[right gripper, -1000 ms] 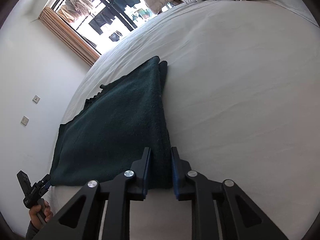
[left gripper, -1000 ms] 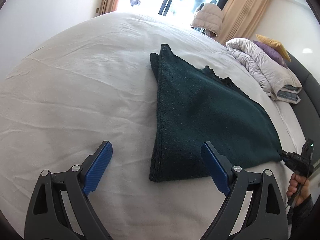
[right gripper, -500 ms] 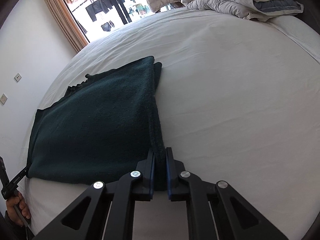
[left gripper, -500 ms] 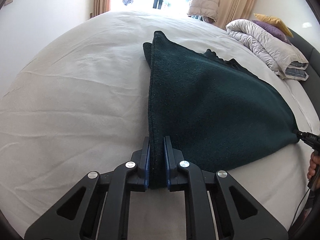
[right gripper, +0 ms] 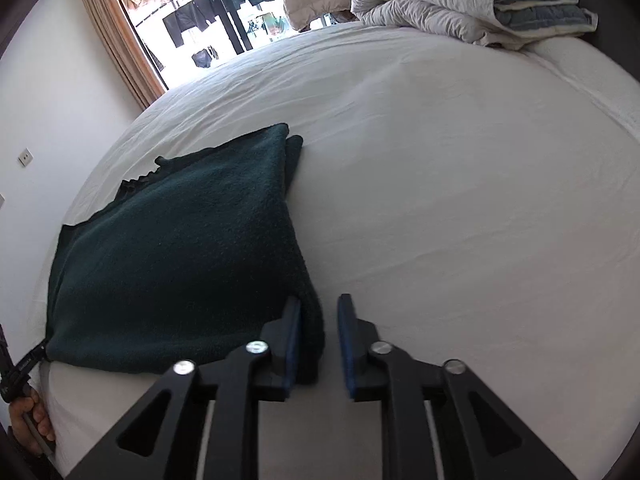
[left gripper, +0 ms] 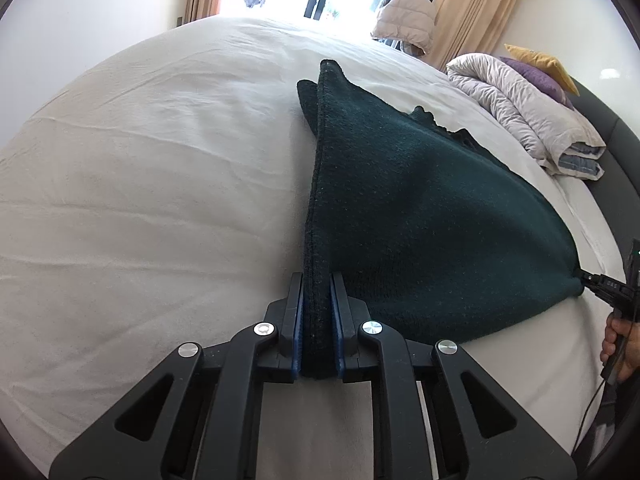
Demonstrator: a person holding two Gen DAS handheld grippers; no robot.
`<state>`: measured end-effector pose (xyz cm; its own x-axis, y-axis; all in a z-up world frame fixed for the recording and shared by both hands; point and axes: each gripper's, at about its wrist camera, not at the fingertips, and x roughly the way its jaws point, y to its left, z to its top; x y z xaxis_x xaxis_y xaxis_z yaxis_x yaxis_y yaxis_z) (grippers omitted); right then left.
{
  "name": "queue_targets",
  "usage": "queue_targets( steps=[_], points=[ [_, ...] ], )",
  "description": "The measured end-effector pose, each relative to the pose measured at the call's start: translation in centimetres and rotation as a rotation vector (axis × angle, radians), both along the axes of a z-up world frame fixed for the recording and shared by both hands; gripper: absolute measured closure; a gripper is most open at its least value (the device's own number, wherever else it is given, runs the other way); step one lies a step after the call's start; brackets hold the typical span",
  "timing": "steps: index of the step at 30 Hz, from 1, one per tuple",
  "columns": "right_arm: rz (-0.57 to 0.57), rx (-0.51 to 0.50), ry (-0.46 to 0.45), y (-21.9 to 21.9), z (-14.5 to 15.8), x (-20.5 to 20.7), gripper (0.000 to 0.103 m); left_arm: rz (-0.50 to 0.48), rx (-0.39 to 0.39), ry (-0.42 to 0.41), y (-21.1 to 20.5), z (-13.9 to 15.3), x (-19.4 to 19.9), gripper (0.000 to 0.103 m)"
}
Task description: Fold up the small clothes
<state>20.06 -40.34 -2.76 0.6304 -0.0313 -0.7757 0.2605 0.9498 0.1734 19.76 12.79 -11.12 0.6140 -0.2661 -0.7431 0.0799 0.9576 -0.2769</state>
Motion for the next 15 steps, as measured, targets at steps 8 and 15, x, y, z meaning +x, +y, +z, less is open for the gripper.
queue_targets(
  steps=[8,15],
  points=[
    [0.264,0.065,-0.139,10.2,4.5,2.3,0.065,-0.006,0.057,-0.035,-1.1,0.2,-0.4,0.089],
    [0.289,0.227,-0.006,13.3,-1.1,8.2,0.066,-0.006,0.061,-0.035,-1.2,0.3,-0.7,0.089]
  ],
)
